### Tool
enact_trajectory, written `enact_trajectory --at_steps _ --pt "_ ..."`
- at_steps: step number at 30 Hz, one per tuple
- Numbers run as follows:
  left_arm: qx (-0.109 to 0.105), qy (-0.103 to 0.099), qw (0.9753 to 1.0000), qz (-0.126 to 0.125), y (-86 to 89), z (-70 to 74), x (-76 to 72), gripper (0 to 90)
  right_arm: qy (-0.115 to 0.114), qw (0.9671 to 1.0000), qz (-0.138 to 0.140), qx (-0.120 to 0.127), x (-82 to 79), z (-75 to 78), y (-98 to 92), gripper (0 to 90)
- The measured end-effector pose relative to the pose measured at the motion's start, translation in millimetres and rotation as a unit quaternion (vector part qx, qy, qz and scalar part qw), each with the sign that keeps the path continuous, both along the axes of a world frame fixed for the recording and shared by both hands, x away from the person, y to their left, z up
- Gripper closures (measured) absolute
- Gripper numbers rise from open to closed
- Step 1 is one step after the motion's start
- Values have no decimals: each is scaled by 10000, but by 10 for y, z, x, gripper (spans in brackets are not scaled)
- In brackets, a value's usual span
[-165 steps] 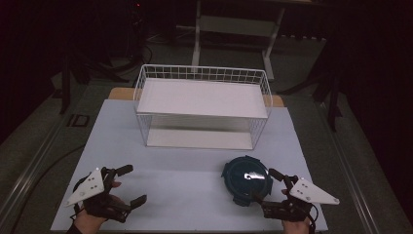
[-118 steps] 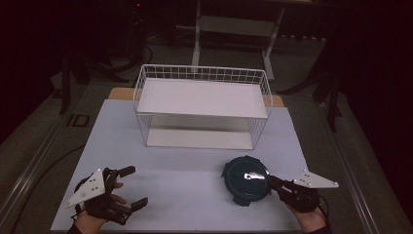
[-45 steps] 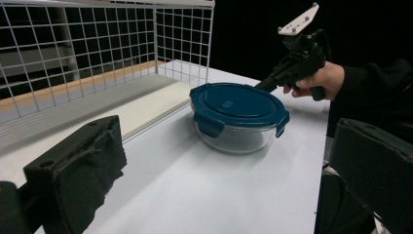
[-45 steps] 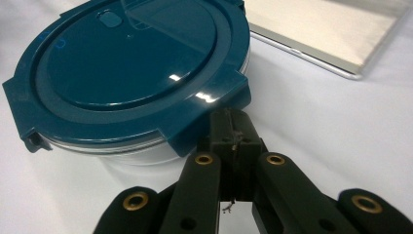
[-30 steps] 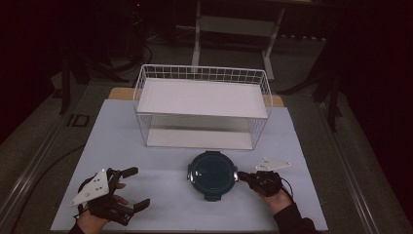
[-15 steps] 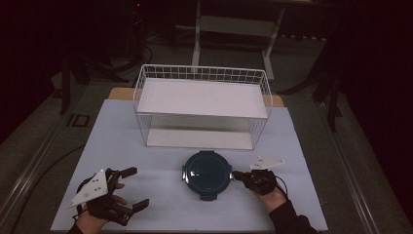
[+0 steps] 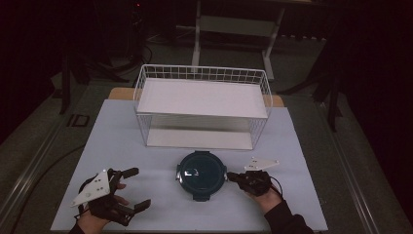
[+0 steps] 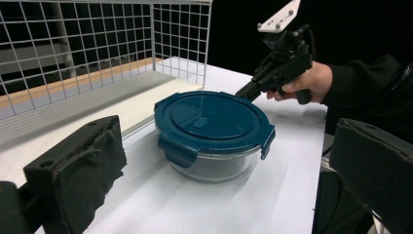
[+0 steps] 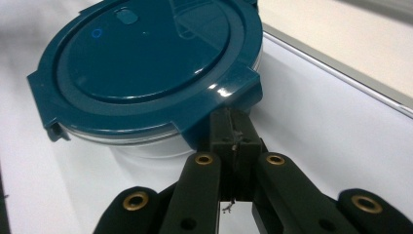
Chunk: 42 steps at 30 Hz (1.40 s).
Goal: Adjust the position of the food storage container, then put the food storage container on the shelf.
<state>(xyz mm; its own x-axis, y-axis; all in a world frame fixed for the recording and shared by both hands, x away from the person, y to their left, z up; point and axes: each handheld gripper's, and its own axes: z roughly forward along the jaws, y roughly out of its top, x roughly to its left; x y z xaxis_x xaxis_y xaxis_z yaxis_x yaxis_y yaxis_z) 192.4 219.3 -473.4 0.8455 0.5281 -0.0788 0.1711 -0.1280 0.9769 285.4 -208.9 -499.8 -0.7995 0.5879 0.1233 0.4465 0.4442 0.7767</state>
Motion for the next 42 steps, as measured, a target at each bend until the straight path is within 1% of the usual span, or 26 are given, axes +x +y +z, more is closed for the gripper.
enact_trajectory --at_steps 4,7,12,15,17,19,20,21,22,23,24,25,26,27,28,29,31,32,33,34,35,36,37,39,41,42 --pt "-5 19 10000 -1 -4 -5 3 0 -19 10000 65 21 8 -7 61 900" --pt "-5 14 10000 -8 -9 -6 3 0 13 9999 78 108 47 -22 99 900" --pt "-24 24 10000 -1 -2 -4 1 0 -3 9999 119 93 92 -21 193 900" --pt "-39 37 10000 3 6 -4 1 0 23 9999 100 105 96 -20 193 900" --pt "-34 30 10000 6 11 -3 -1 0 -72 9999 66 50 78 -10 184 900" --pt "-35 31 10000 7 12 -3 -3 0 -92 9999 59 97 73 6 164 900" --pt "-47 45 10000 14 10 -4 0 0 -147 9996 -17 234 46 83 94 896" --pt "-62 52 10000 11 8 -5 2 0 -147 9996 -17 234 46 83 94 896" --pt "-67 74 9999 22 0 -10 8 0 -172 9993 -47 343 26 129 52 826" --pt "-67 74 9999 22 0 -10 8 0 -172 9993 -47 343 26 129 52 826" --pt "-68 97 9999 23 -7 -14 13 0 -159 9991 -30 399 22 140 41 787" --pt "-62 116 9999 21 -12 -15 16 0 -203 9985 -5 510 5 169 18 711" --pt "-62 123 9999 21 -17 -15 16 0 -214 9984 1 532 0 178 15 623" --pt "-55 134 9999 25 -26 -15 17 0 -274 9980 -43 561 -12 190 17 556" --pt "-47 140 9999 41 -35 -13 17 0 -311 9977 -51 592 -24 203 18 528" --pt "-55 155 9999 39 -43 -10 18 0 -311 9977 -51 592 -24 203 18 528" --pt "-28 165 9998 87 -64 8 24 0 -324 9967 -14 745 -38 228 19 372" --pt "-41 188 9998 93 -69 18 31 0 -280 9959 33 864 -35 239 18 329" --pt "-55 215 9997 85 -76 29 38 0 -256 9951 93 947 -38 245 14 242" --pt "-30 221 9997 104 -86 42 44 0 -304 9948 162 955 -40 250 26 157" --pt "-33 235 9997 114 -97 54 46 0 -328 9948 190 944 -44 255 43 134" --pt "-56 237 9996 104 -105 69 50 0 -410 9948 236 900 -53 258 57 123" --pt "-35 264 9996 116 -117 87 55 0 -480 9942 299 919 -60 265 70 106" --pt "-4 325 9994 105 -136 133 76 0 -640 9928 371 940 -73 293 83 107" --pt "-50 472 9988 80 -159 190 113 0 -826 9928 307 806 -97 345 107 108" --pt "-67 489 9988 56 -165 206 126 0 -931 9918 297 826 -116 382 111 137"
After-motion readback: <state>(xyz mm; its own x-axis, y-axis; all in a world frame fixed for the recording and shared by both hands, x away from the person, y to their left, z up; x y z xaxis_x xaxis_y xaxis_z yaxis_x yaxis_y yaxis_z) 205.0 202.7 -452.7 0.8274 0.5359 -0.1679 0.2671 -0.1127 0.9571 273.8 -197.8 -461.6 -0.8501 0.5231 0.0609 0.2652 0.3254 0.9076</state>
